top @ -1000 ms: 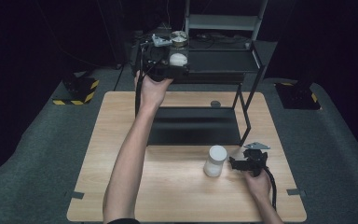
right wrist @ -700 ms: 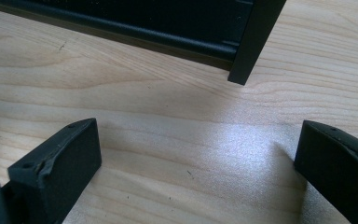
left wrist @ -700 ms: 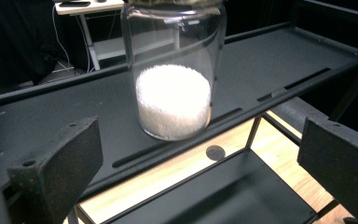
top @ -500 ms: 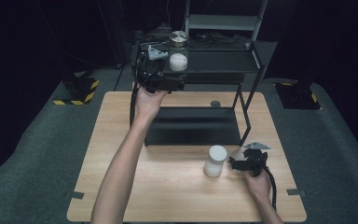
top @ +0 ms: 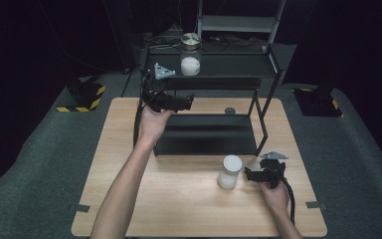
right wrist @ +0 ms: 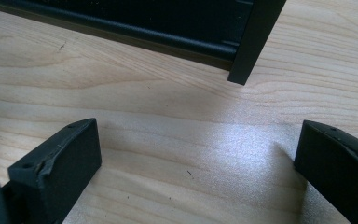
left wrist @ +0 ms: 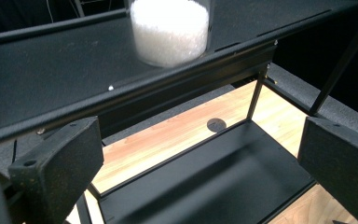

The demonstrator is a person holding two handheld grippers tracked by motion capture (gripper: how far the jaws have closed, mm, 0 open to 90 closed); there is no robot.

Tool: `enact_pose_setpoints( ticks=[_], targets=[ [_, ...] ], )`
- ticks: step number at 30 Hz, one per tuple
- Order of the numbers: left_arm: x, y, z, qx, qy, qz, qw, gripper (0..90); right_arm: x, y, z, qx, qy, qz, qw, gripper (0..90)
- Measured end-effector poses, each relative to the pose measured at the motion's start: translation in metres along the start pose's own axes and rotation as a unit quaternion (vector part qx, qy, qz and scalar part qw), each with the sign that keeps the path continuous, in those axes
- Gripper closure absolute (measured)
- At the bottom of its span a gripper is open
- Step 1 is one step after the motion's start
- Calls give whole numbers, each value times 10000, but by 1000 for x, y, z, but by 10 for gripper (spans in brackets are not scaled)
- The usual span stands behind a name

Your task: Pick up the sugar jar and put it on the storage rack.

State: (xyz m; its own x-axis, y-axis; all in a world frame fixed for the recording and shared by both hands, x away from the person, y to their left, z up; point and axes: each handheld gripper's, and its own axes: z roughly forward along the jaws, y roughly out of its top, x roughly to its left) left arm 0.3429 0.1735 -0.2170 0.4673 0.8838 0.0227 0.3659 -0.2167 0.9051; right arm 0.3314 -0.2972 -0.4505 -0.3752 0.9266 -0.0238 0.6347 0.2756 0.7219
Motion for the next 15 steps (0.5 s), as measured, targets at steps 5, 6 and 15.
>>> enact_pose_setpoints(
  ticks=[5,6,15],
  targets=[
    [0,-6,0,41,0,12,10000,4,0,0,0,1,0,4,10000,0],
    [0,-7,0,43,-1,8,10000,5,0,0,0,1,0,4,10000,0],
    [-1,-15,0,144,-34,88,9999,6,0,0,0,3,0,-3,10000,0]
  ],
)
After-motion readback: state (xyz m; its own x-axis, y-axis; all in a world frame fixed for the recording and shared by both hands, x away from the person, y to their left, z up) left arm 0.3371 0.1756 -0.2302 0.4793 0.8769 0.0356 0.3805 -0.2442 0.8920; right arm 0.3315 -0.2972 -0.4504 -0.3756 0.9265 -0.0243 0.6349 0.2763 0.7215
